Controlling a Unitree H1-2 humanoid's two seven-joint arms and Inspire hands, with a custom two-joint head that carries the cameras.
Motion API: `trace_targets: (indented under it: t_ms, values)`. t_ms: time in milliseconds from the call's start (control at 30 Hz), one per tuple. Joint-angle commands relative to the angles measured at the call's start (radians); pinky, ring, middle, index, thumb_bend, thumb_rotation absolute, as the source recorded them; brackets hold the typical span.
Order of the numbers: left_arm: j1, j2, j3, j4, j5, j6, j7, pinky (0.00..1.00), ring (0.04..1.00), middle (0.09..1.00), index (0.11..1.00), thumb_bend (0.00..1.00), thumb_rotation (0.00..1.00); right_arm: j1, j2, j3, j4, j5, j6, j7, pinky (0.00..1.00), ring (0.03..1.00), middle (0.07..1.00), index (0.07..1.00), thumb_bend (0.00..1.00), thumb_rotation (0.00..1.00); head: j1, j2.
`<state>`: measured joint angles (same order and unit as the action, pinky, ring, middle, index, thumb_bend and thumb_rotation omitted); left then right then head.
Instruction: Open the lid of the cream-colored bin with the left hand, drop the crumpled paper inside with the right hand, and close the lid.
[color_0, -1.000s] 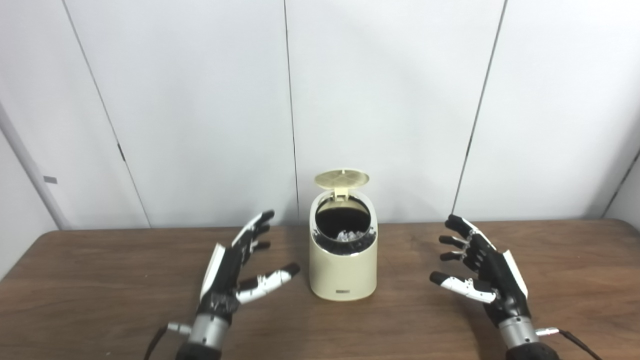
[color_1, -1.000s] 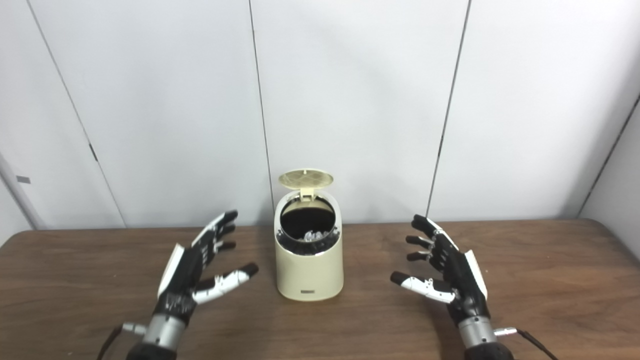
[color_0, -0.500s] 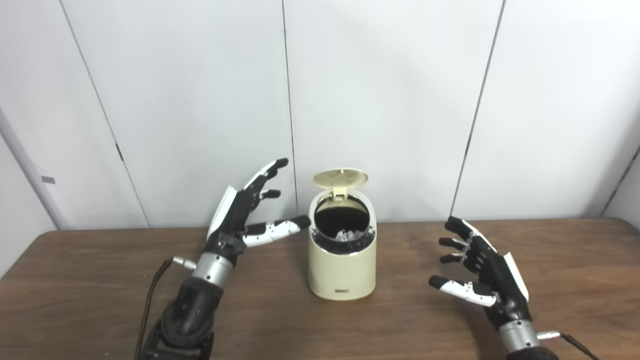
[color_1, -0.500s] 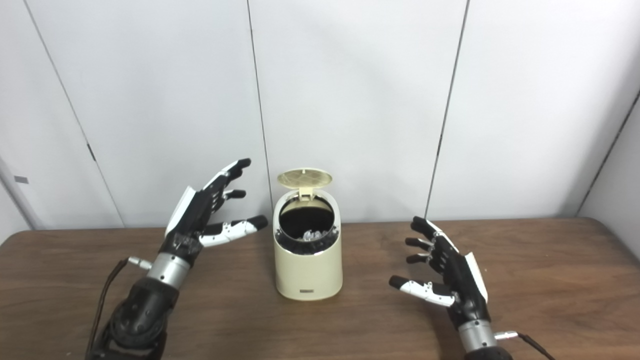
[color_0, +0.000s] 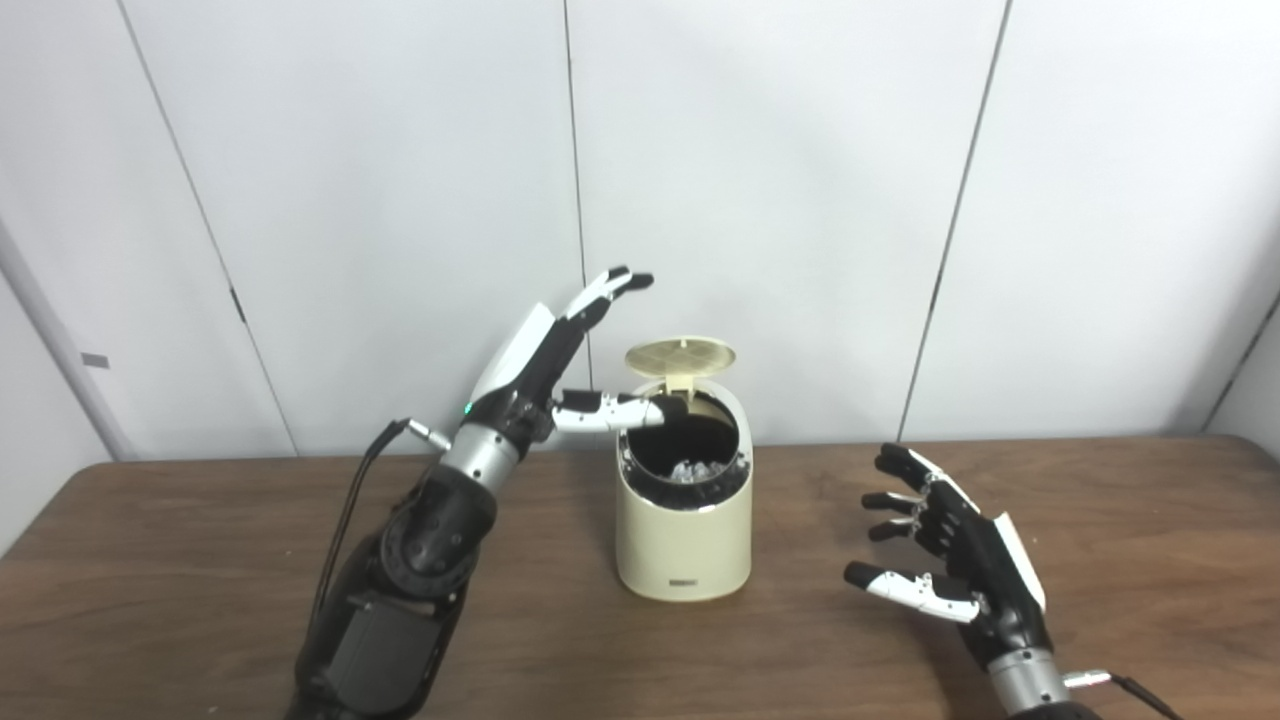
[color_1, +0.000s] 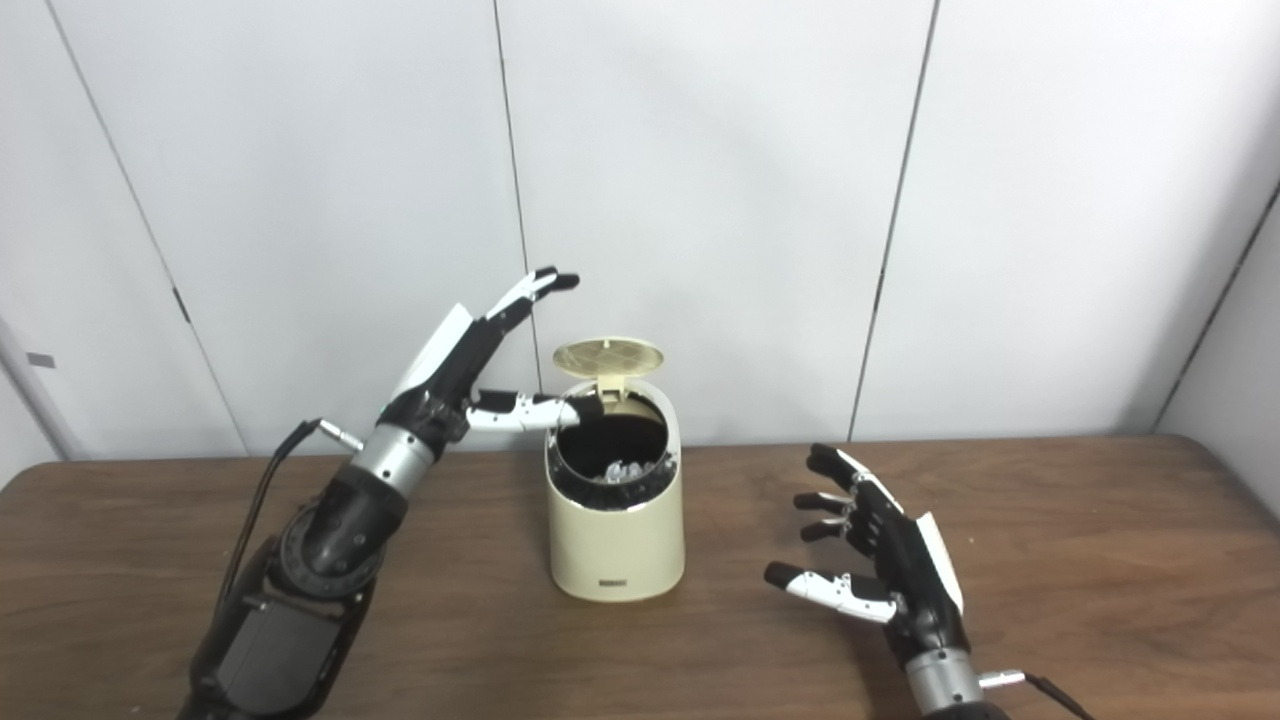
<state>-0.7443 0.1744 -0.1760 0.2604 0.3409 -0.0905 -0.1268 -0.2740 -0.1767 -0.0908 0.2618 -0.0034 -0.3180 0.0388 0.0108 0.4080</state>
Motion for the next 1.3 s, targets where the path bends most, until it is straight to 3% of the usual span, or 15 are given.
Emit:
trace_targets:
  t_ms: [0, 200, 467, 700, 1100, 1267]
  values:
    - [-0.061, 0.016, -0.002, -0.004, 0.008, -0.015, 0.001, 0.97, 1.000, 1.000, 0.961, 0.97, 0.45, -0.006, 0.009, 0.002, -0.014, -0.004, -0.010, -0.015, 0.54, 0.700, 0.848, 0.830, 0.80, 0.23, 0.000, 0.001]
    - [-0.071, 0.030, -0.032, 0.004, 0.031, -0.023, -0.029, 0.89, 1.000, 0.993, 0.956, 0.99, 0.47, -0.011, 0.017, 0.001, -0.013, -0.004, -0.005, -0.019, 0.54, 0.692, 0.848, 0.830, 0.80, 0.23, -0.005, 0.000]
    - [-0.063, 0.050, -0.048, -0.028, 0.024, -0.007, -0.088, 0.95, 1.000, 0.927, 0.901, 0.98, 0.48, -0.017, 0.025, 0.005, -0.010, -0.024, -0.007, -0.037, 0.54, 0.696, 0.847, 0.829, 0.80, 0.23, -0.009, 0.001]
    - [-0.057, 0.071, -0.058, -0.074, 0.058, 0.030, -0.119, 0.95, 1.000, 0.863, 0.798, 0.98, 0.52, -0.021, 0.032, 0.009, -0.016, -0.058, -0.002, -0.060, 0.54, 0.681, 0.838, 0.828, 0.80, 0.26, -0.016, 0.000]
    - [-0.040, 0.099, -0.067, -0.112, 0.091, 0.025, -0.134, 0.98, 1.000, 0.862, 0.801, 0.99, 0.55, -0.014, 0.055, 0.025, -0.067, -0.066, 0.042, -0.075, 0.51, 0.673, 0.836, 0.830, 0.79, 0.27, -0.033, 0.013]
    - [-0.028, 0.112, -0.072, -0.133, 0.099, 0.017, -0.147, 0.98, 1.000, 0.824, 0.777, 0.98, 0.50, -0.014, 0.061, 0.029, -0.073, -0.072, 0.038, -0.081, 0.52, 0.673, 0.837, 0.830, 0.79, 0.28, -0.043, 0.018]
